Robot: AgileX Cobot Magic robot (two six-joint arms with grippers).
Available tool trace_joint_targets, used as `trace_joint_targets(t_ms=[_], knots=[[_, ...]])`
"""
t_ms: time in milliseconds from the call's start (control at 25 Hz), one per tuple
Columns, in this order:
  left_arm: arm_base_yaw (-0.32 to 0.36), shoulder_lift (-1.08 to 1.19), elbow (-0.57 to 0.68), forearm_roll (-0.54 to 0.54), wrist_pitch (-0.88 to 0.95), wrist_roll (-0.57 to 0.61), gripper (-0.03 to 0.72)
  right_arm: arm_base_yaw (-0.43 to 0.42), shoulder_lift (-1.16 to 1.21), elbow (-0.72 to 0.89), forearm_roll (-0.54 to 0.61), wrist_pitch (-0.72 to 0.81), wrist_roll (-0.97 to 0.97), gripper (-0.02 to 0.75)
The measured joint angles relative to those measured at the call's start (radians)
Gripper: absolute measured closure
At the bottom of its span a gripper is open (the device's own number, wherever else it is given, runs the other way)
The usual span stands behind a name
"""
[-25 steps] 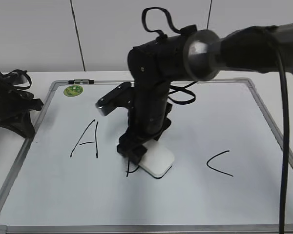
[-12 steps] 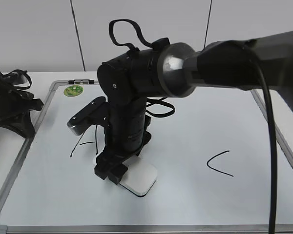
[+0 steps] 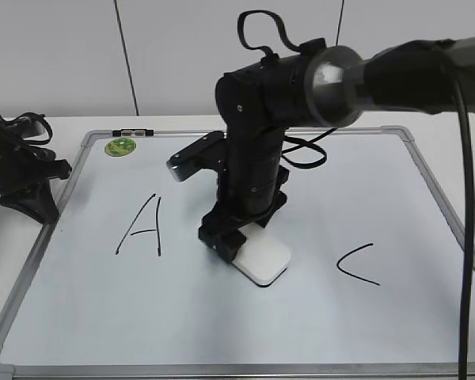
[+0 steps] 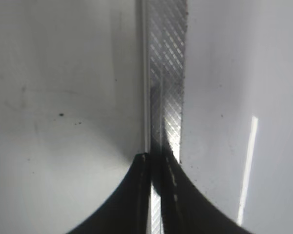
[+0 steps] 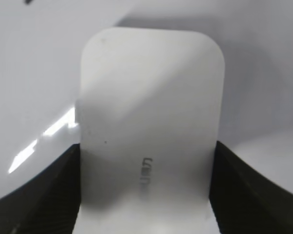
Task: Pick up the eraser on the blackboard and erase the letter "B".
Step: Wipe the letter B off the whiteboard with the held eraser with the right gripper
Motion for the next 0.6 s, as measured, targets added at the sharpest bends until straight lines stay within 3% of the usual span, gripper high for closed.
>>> trace_joint_targets(t_ms=[280, 600], knots=[[0.0, 0.0, 0.0, -0.001, 0.0, 0.0, 0.663, -0.114, 0.003, -0.029, -0.105, -0.011, 0.036, 0.203], [0.0, 0.0, 0.0, -0.001, 0.0, 0.0, 0.662, -0.154, -0.008, -0.194, -0.149, 0.056, 0.04, 0.203]])
